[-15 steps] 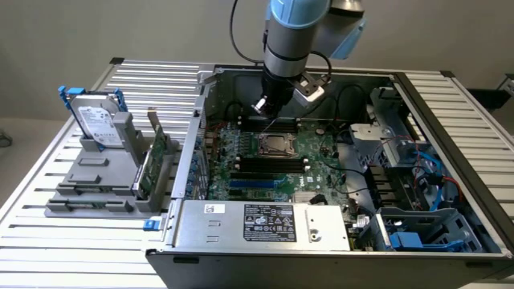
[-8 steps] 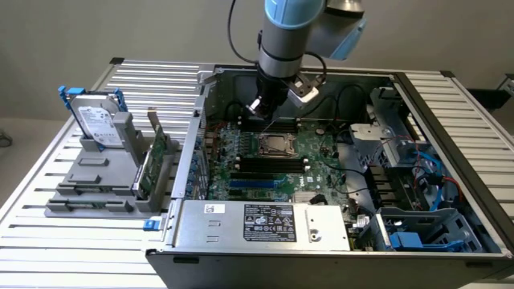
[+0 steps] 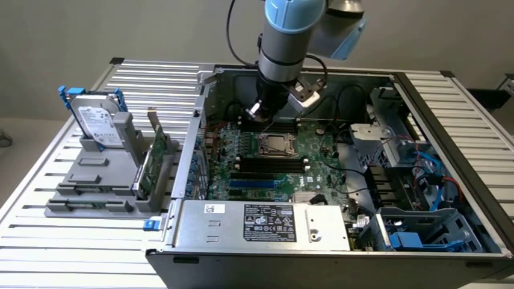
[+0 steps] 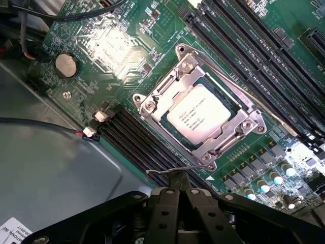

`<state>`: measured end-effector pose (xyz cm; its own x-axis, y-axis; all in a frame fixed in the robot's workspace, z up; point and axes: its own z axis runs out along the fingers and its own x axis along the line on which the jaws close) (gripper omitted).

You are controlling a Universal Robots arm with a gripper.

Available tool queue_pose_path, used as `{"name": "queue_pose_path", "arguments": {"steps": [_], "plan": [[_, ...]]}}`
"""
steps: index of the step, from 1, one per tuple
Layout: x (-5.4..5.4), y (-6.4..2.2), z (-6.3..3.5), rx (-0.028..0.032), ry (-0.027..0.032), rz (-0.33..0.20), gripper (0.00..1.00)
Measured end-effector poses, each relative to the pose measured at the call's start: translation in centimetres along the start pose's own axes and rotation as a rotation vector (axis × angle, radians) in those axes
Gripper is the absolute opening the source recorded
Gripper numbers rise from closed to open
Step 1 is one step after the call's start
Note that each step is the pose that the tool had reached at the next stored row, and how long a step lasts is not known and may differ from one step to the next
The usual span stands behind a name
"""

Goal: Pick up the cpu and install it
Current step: 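Install the first cpu locking lever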

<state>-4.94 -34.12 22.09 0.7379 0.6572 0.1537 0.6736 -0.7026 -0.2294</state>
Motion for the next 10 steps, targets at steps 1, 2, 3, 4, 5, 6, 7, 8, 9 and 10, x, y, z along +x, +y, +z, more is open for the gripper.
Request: {"name": "queue_pose_path", "arguments": {"steps": [1,2,3,4,5,6,7,8,9,10], "plan": [[-0.04,0.04,-0.01,0.0000,0.0000,0.000,0.11],[-0.08,0.08,-0.02,-0.0001,0.0000,0.000,0.11],[-0.10,0.10,-0.02,0.0000,0.0000,0.000,0.11],[-0.12,0.13,-0.02,0.0000,0.0000,0.000,0.11],[-0.13,0.15,-0.02,0.0001,0.0000,-0.001,0.11],[-0.12,0.16,-0.02,0.0001,-0.0003,-0.001,0.11],[-0.11,0.18,-0.02,0.0002,-0.0005,-0.002,0.11],[-0.09,0.21,-0.02,0.0003,-0.0007,-0.002,0.11],[-0.07,0.24,-0.02,0.0004,-0.0009,-0.003,0.11],[-0.03,0.28,-0.02,0.0005,-0.0012,-0.004,0.11]]}}
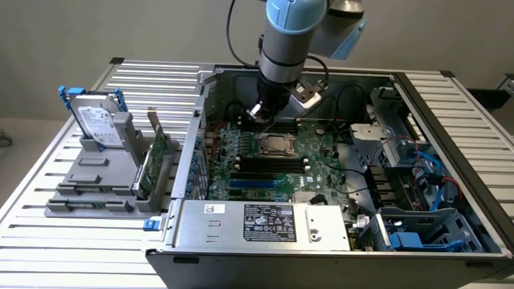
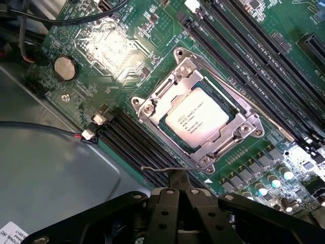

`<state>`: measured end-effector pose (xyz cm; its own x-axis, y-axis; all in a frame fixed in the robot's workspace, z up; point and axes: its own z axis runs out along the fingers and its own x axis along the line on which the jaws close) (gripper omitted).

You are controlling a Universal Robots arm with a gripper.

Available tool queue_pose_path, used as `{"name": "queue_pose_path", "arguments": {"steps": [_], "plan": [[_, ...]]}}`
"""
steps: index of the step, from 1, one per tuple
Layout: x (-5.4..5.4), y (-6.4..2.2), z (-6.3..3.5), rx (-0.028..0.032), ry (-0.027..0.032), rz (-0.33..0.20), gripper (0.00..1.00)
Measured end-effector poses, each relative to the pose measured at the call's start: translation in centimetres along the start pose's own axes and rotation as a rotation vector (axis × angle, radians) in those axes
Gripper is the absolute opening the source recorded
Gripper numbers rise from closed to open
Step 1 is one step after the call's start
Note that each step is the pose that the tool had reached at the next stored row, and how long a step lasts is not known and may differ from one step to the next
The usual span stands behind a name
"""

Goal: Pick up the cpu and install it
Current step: 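Install the first cpu locking lever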

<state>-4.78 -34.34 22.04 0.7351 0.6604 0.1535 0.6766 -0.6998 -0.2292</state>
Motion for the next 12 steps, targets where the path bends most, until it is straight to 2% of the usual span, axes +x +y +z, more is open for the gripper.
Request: {"name": "queue_pose_path", "arguments": {"steps": [12], "plan": [[0.76,0.77,0.16,0.0035,-0.0050,-0.022,0.11]]}}
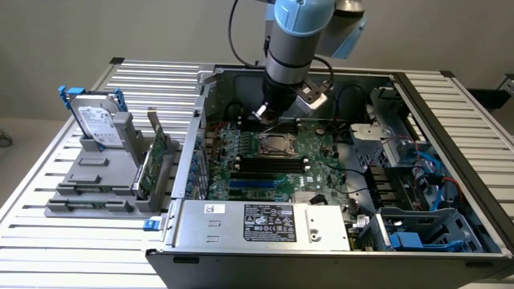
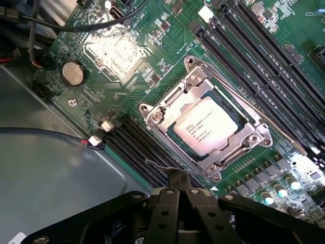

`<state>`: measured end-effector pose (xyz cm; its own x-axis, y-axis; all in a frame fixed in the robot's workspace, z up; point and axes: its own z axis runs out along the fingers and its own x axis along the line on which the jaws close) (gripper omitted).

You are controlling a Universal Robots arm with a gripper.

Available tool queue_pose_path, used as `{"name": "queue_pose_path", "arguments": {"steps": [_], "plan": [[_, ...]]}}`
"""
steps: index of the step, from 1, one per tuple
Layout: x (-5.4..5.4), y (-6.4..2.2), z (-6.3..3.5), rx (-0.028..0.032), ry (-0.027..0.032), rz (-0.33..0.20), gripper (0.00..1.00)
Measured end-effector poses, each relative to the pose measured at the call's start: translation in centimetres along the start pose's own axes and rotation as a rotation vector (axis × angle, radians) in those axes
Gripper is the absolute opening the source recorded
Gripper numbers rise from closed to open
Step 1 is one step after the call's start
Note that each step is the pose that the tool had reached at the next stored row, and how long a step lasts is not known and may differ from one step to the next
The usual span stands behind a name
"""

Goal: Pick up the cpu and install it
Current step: 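Install the first cpu locking lever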

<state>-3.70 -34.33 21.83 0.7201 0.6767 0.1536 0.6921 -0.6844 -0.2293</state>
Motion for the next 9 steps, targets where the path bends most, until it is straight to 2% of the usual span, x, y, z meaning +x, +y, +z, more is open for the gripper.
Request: {"name": "queue_pose_path", "arguments": {"steps": [9], "plan": [[0.21,0.38,0.32,0.0017,-0.0025,-0.011,0.11]]}}
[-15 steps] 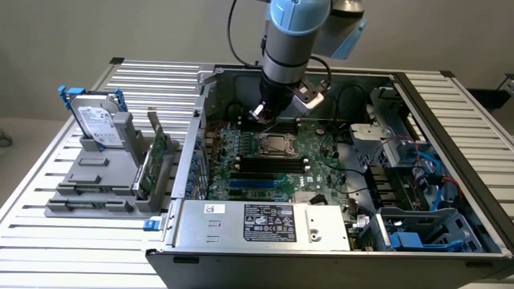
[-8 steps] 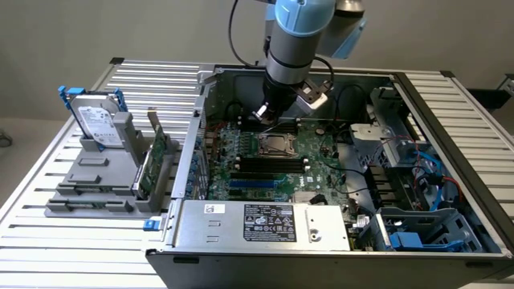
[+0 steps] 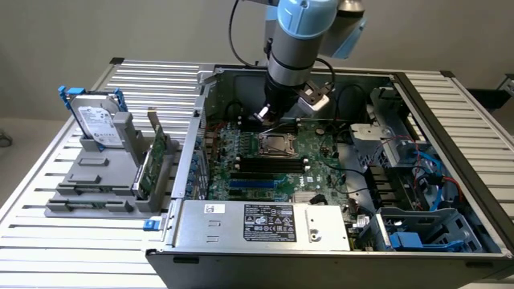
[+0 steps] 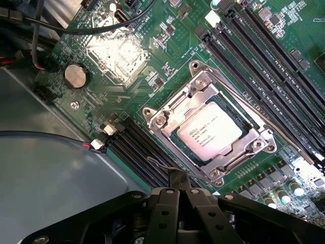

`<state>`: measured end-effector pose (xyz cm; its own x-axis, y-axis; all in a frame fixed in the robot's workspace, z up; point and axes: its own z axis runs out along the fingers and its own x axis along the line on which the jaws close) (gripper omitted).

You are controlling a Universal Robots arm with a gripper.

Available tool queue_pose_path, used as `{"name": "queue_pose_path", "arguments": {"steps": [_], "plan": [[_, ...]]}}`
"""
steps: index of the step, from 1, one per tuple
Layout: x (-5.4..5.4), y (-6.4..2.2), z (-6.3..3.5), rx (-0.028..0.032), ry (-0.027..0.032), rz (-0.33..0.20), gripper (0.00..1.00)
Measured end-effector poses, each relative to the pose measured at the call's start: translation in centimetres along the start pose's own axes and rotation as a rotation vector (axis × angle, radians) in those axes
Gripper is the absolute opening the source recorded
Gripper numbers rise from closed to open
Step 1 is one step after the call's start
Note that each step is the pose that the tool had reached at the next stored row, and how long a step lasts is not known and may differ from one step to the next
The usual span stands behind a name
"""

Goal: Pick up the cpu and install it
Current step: 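Install the first cpu locking lever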

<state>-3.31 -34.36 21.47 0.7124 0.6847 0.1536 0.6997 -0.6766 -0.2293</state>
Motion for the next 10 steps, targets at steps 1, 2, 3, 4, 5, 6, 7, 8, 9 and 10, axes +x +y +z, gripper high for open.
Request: {"name": "queue_pose_path", "arguments": {"steps": [1,2,3,4,5,6,7,8,9,10], "plan": [[0.00,0.05,0.12,0.0000,-0.0001,0.000,0.11],[0.00,0.11,0.27,0.0000,-0.0001,0.000,0.11],[0.01,0.18,0.41,0.0000,-0.0001,0.000,0.11],[0.04,0.26,0.56,0.0000,0.0000,0.000,0.11],[0.08,0.34,0.66,0.0001,-0.0001,0.000,0.11],[0.13,0.43,0.74,0.0000,-0.0002,0.000,0.11],[0.19,0.51,0.80,0.0000,-0.0002,0.000,0.11],[0.25,0.59,0.86,0.0000,-0.0001,0.000,0.11],[0.30,0.66,0.90,0.0000,-0.0001,0.000,0.11],[0.34,0.72,0.93,0.0000,-0.0001,0.000,0.11]]}}
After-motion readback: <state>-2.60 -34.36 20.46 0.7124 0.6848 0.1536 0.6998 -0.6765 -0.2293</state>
